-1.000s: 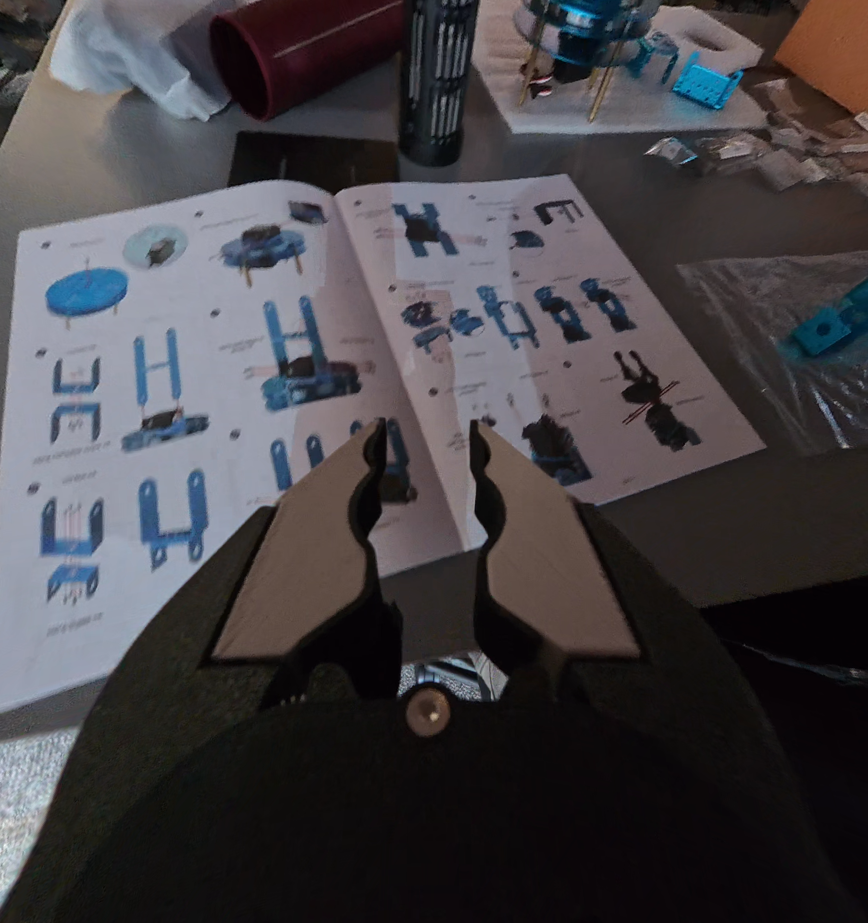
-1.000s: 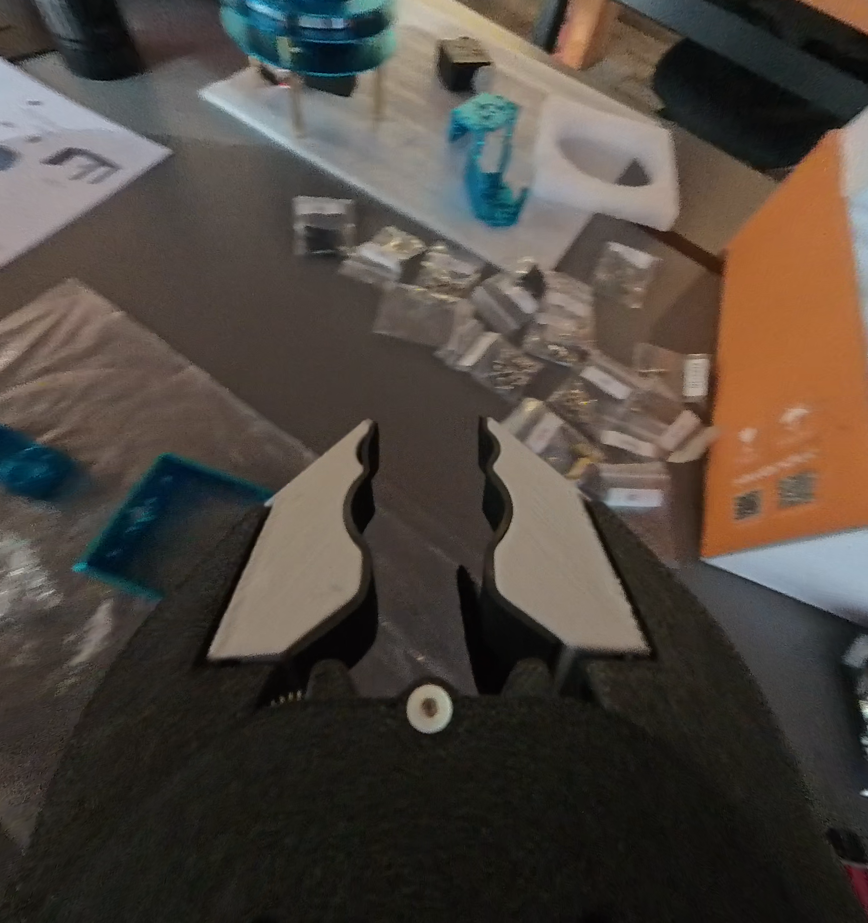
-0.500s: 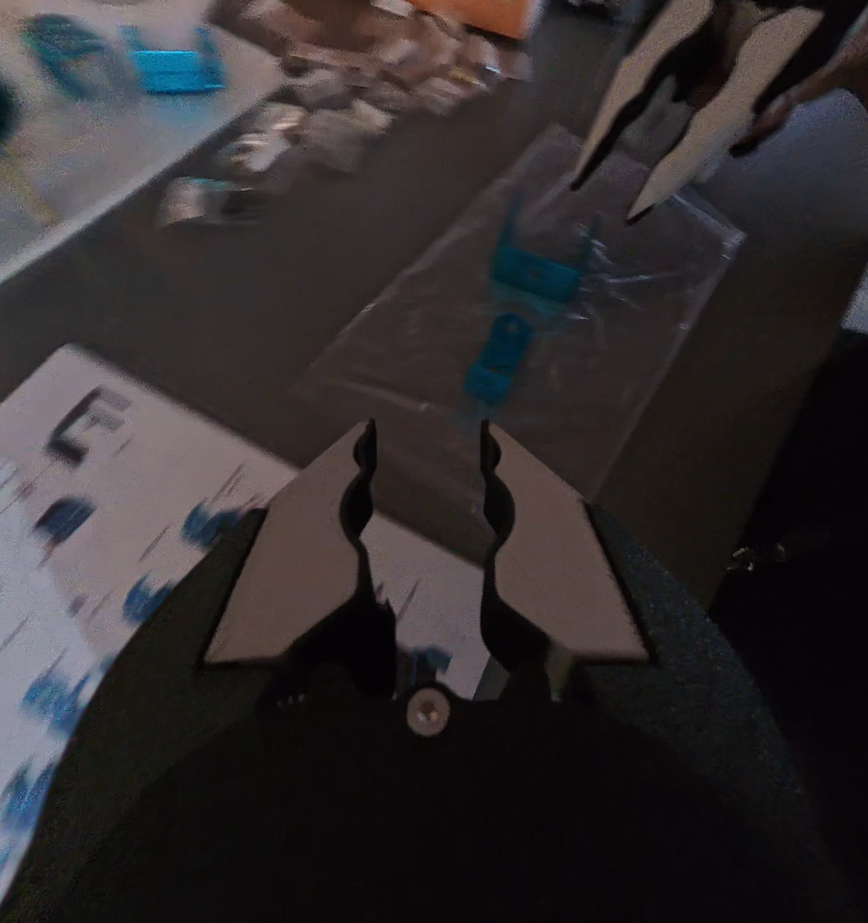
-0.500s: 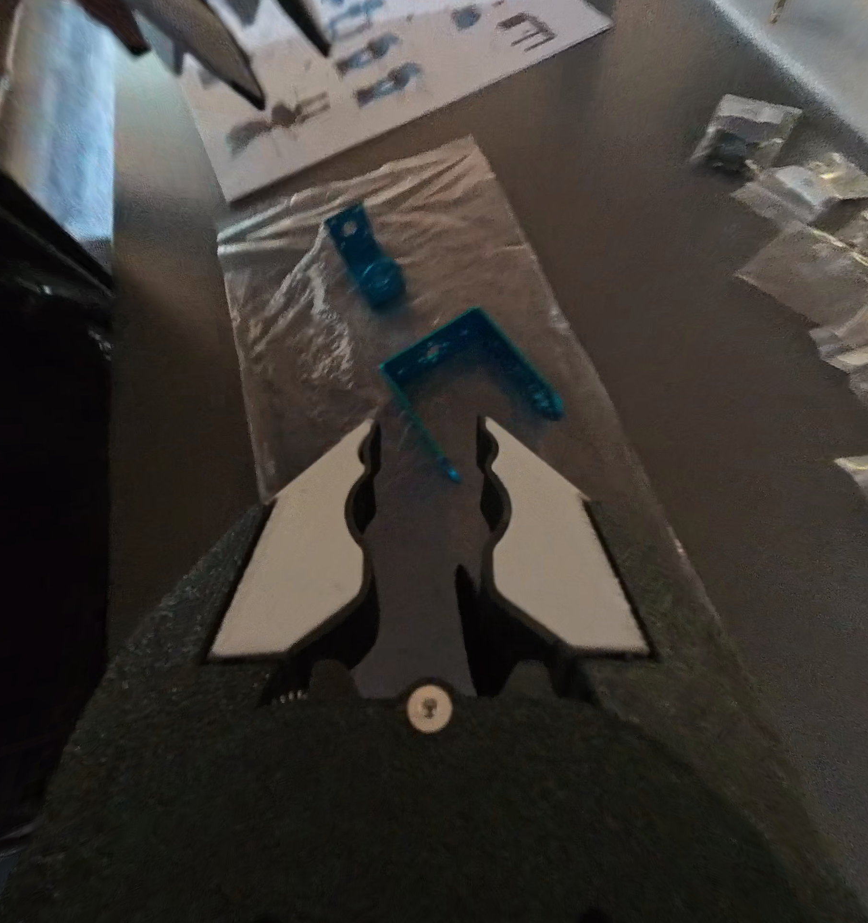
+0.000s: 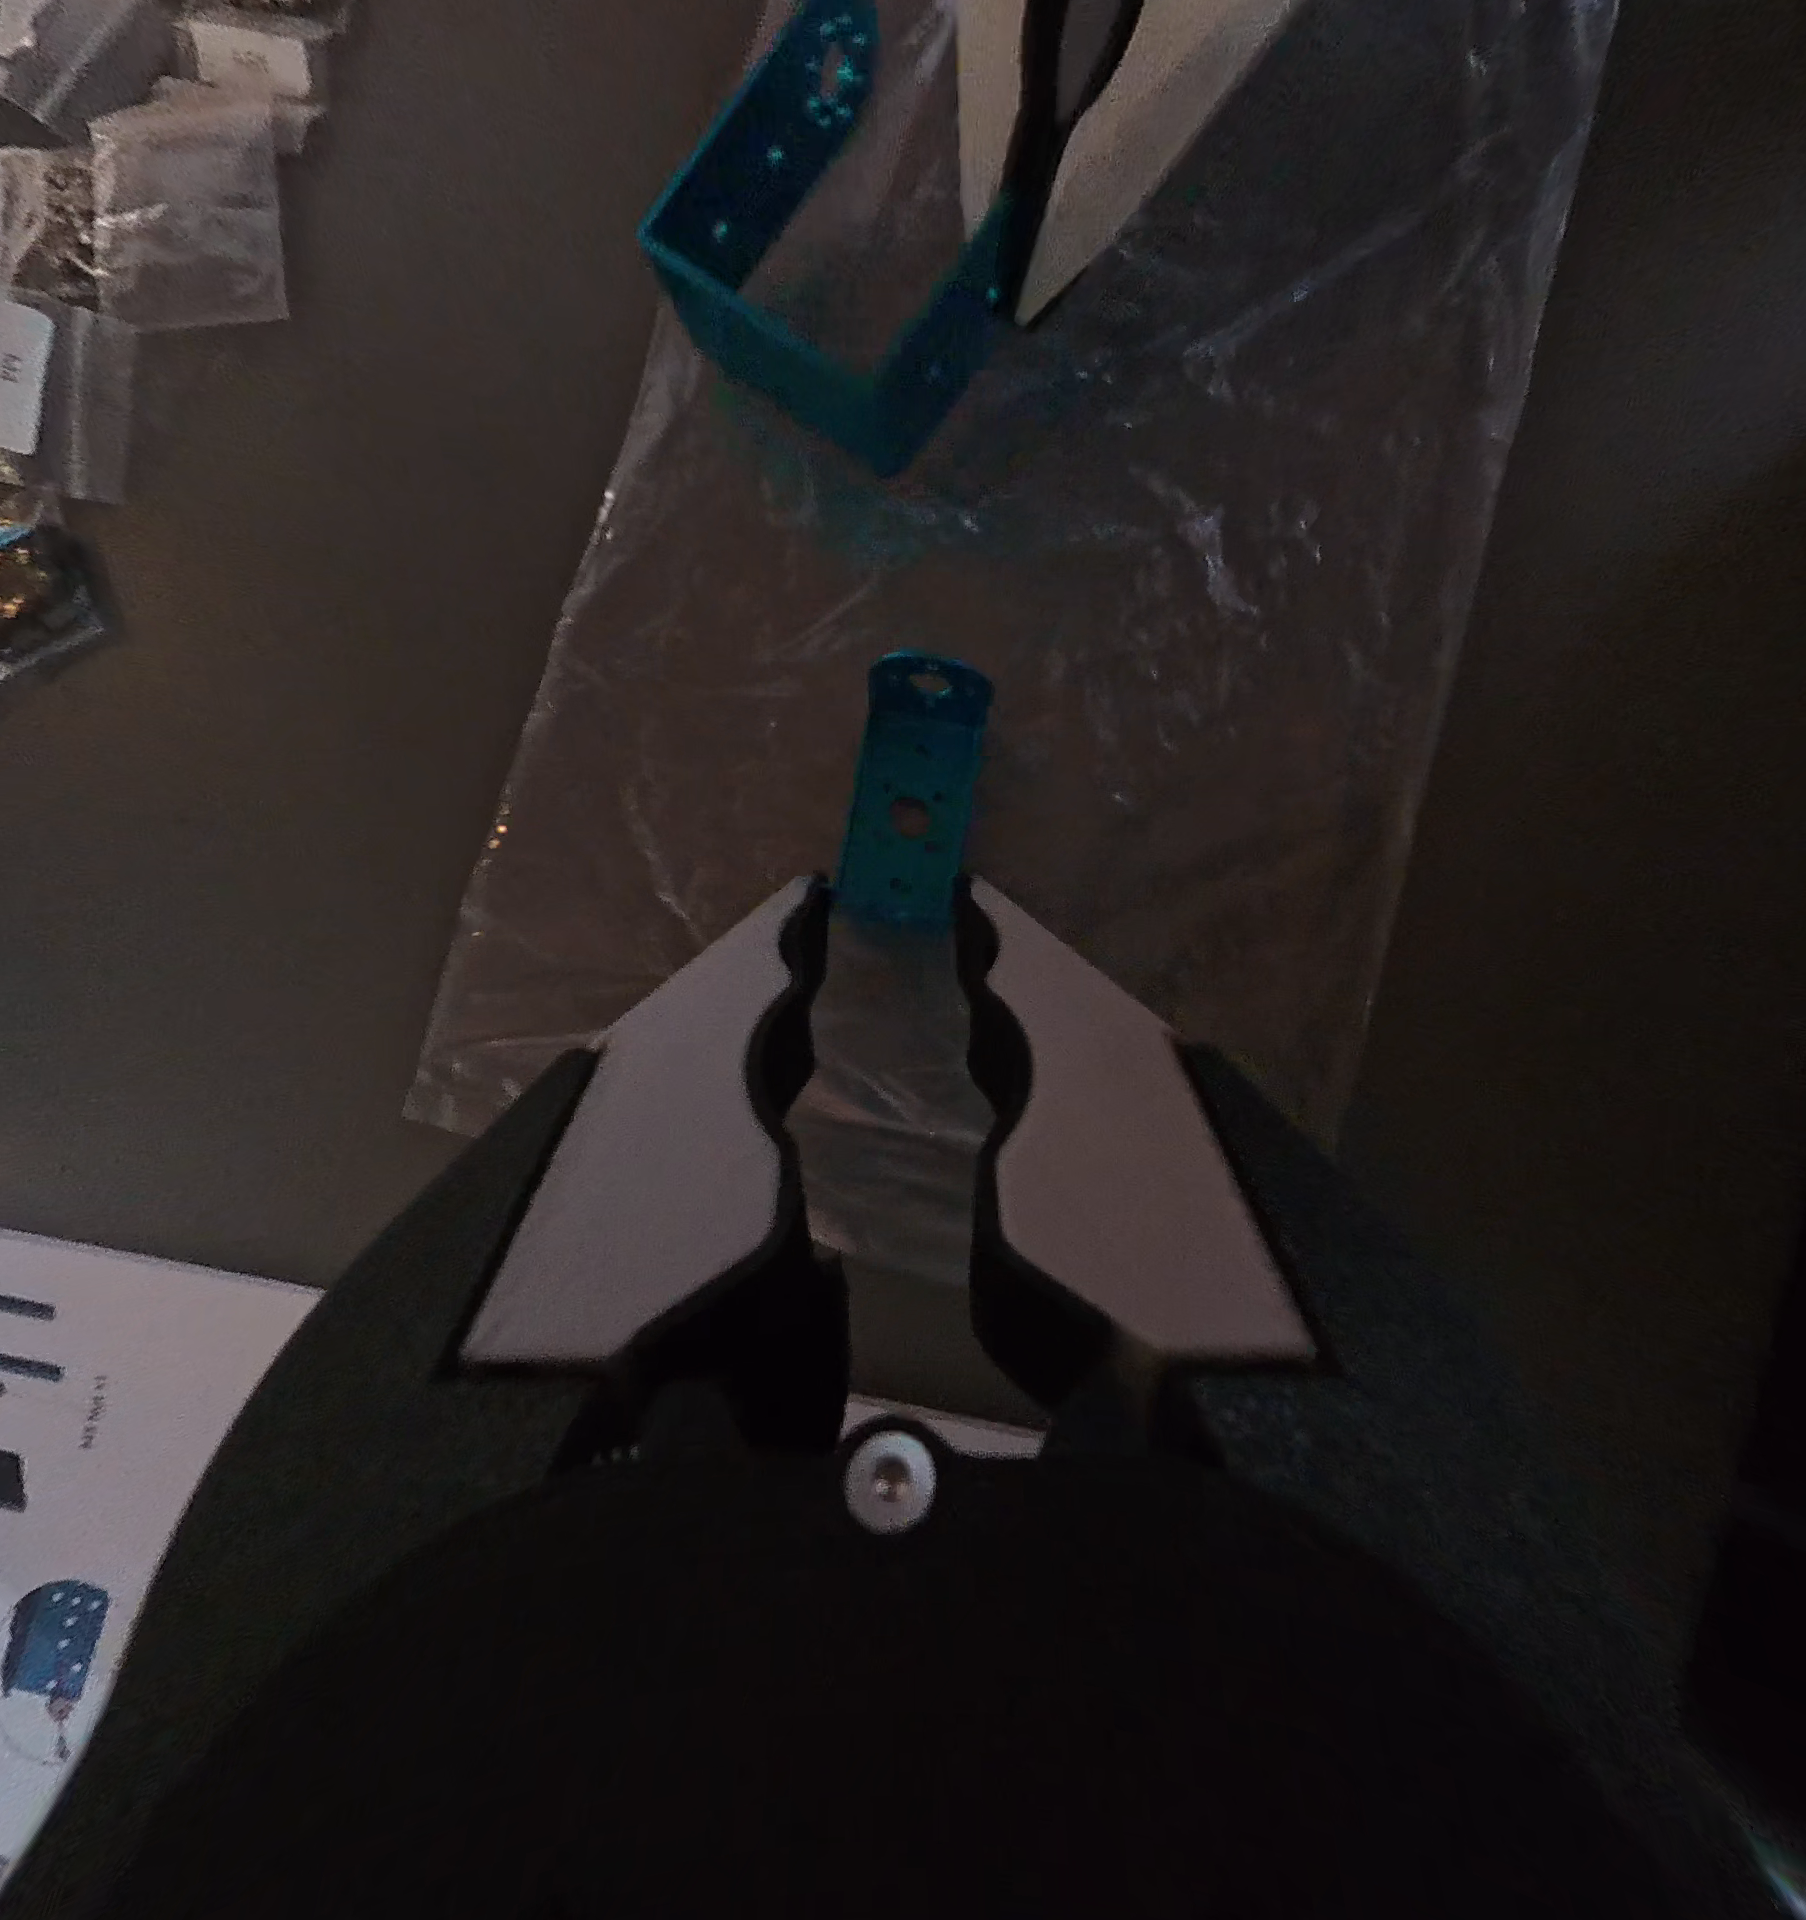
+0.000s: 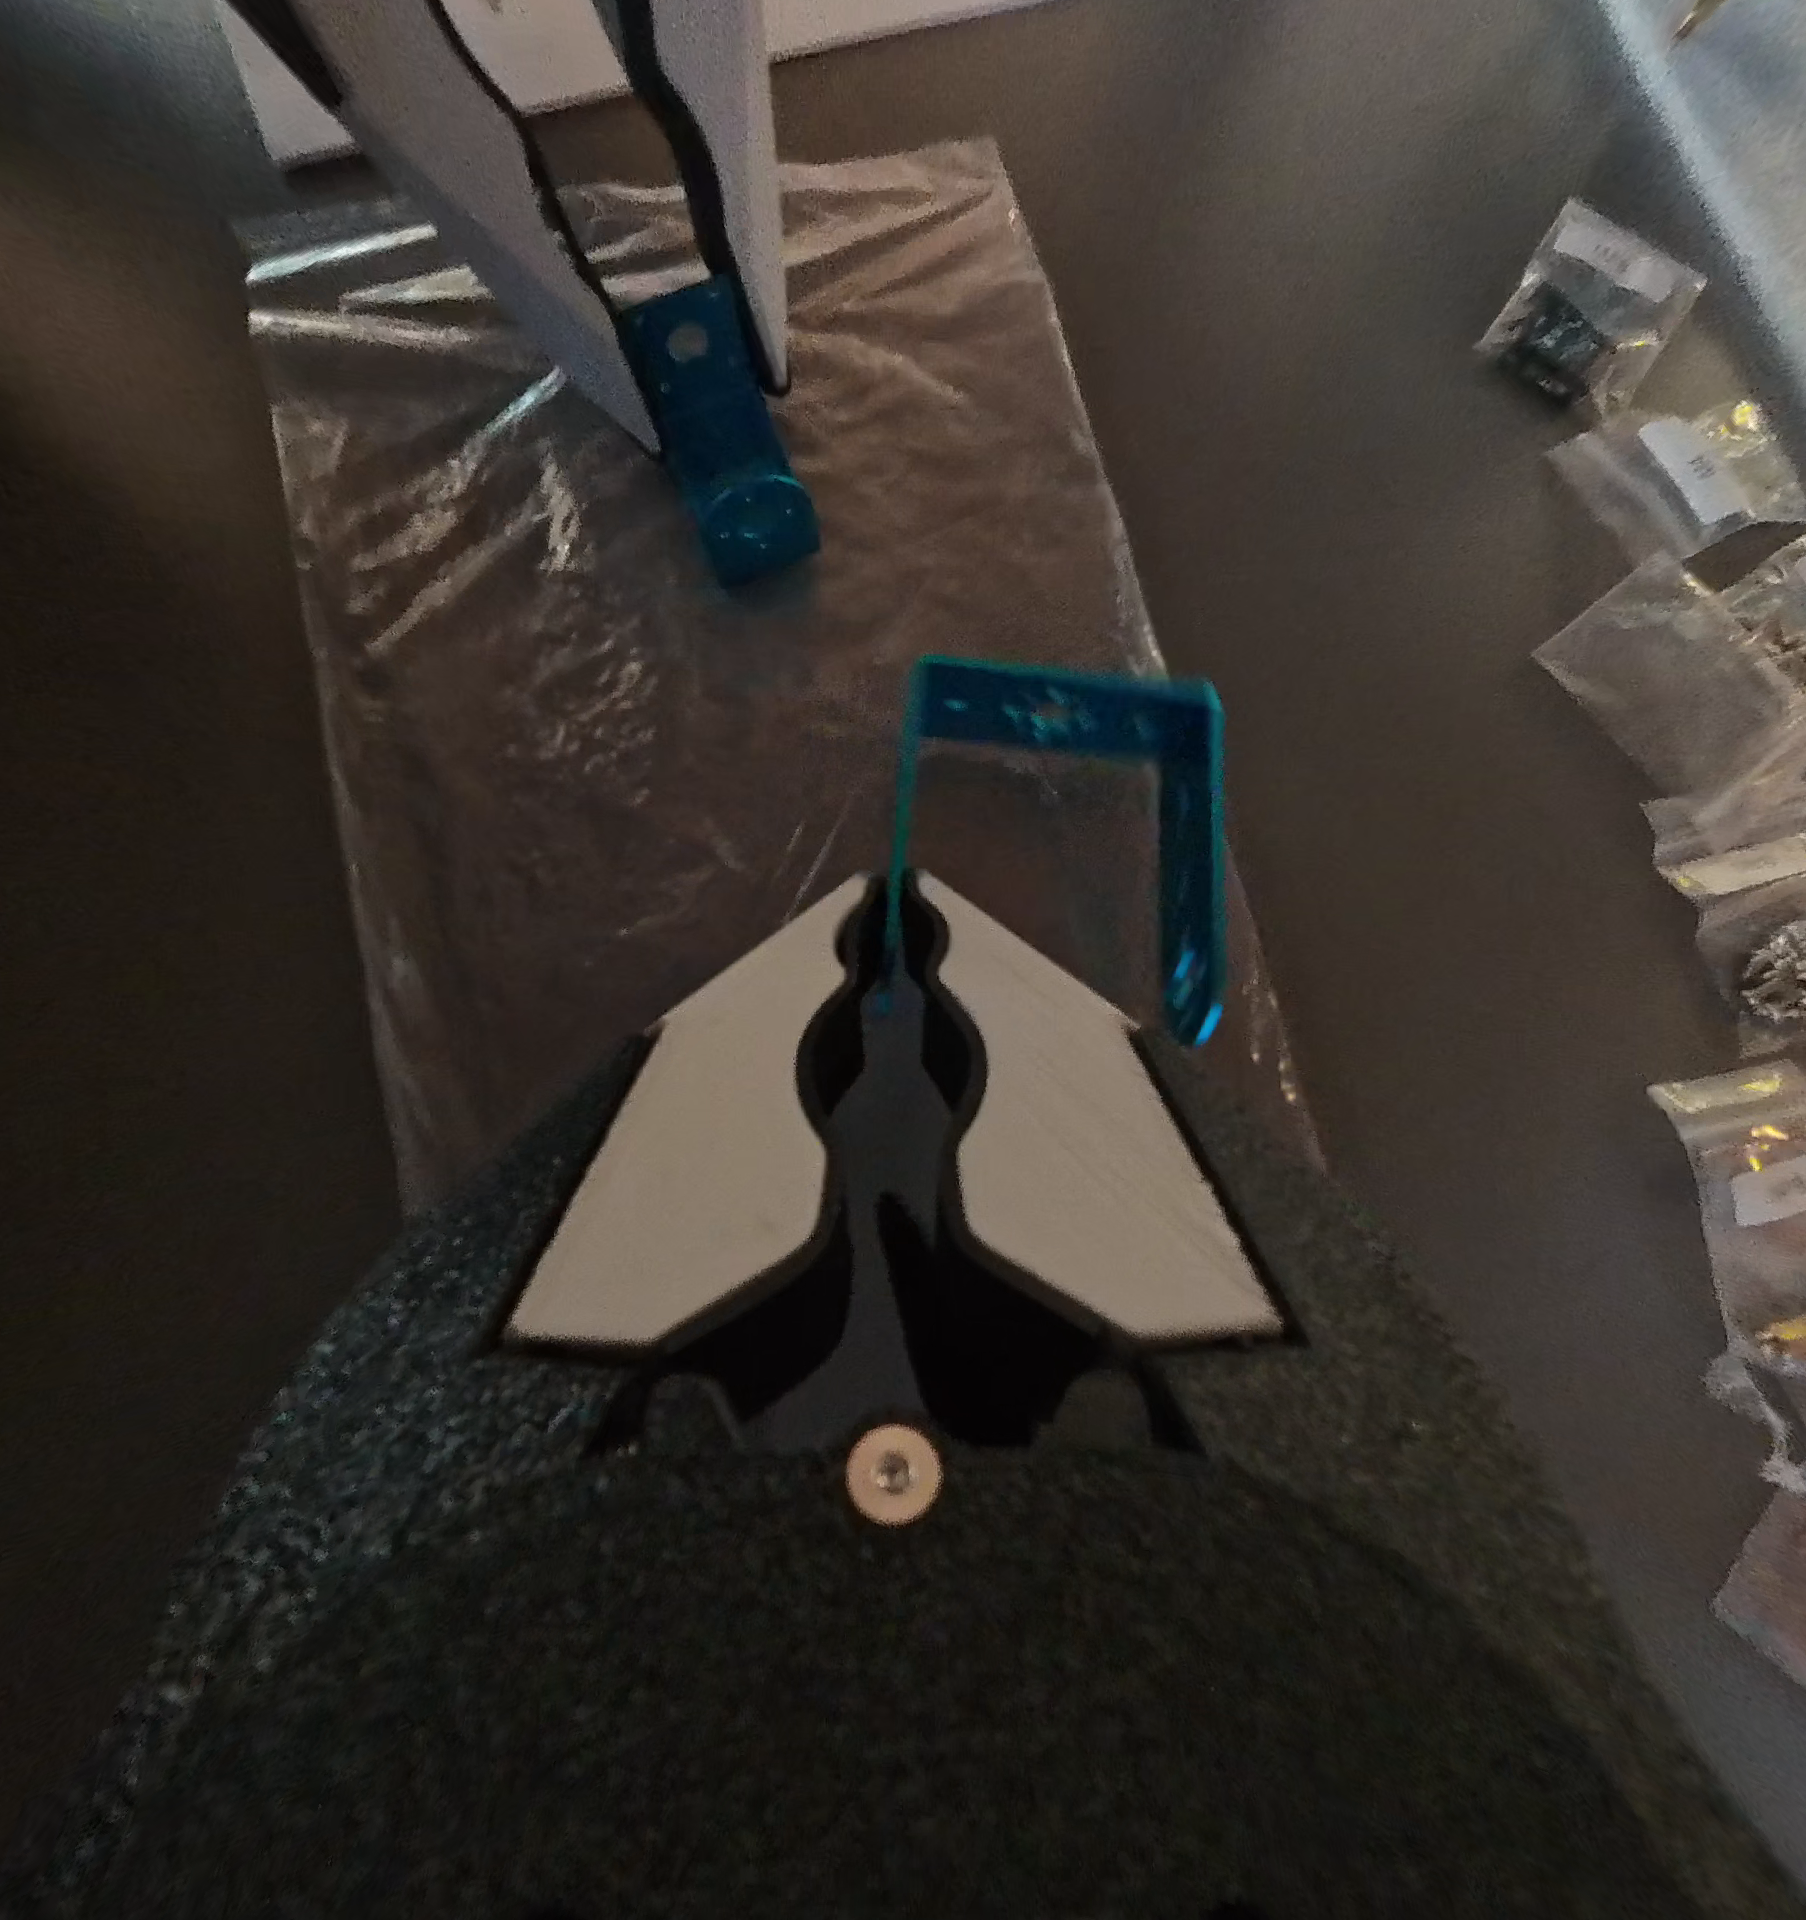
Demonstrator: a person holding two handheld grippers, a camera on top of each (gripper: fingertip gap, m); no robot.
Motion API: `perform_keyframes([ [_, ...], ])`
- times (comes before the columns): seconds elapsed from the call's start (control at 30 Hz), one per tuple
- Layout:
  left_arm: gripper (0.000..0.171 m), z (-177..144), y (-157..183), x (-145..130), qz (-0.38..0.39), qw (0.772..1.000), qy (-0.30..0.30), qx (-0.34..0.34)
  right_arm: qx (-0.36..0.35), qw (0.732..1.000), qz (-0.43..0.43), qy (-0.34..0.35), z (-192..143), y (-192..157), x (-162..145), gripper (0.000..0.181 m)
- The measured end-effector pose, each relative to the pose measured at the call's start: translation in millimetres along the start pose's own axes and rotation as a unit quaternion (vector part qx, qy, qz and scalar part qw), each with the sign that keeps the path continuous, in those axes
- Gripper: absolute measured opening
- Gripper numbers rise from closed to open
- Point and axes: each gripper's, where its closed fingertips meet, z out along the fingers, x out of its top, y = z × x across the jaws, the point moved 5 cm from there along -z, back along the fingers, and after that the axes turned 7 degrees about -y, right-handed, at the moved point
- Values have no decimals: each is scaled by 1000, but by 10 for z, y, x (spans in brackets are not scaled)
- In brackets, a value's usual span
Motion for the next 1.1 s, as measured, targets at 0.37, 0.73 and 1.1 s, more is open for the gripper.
perform_keyframes([
  [0.37, 23, -191, -43, -136, -79, 996, 23, 27, 18, 998, -62, 4, 188, -114, 221, 2],
  [0.73, 56, -273, -7, -205, -119, 991, 39, 50, -52, 993, 52, 95, -396, 347, 82, 28],
  [1.1, 46, -774, -764, -177, -195, 961, 118, 154, -162, 975, 135, 68, -412, 1415, -44, 35],
])
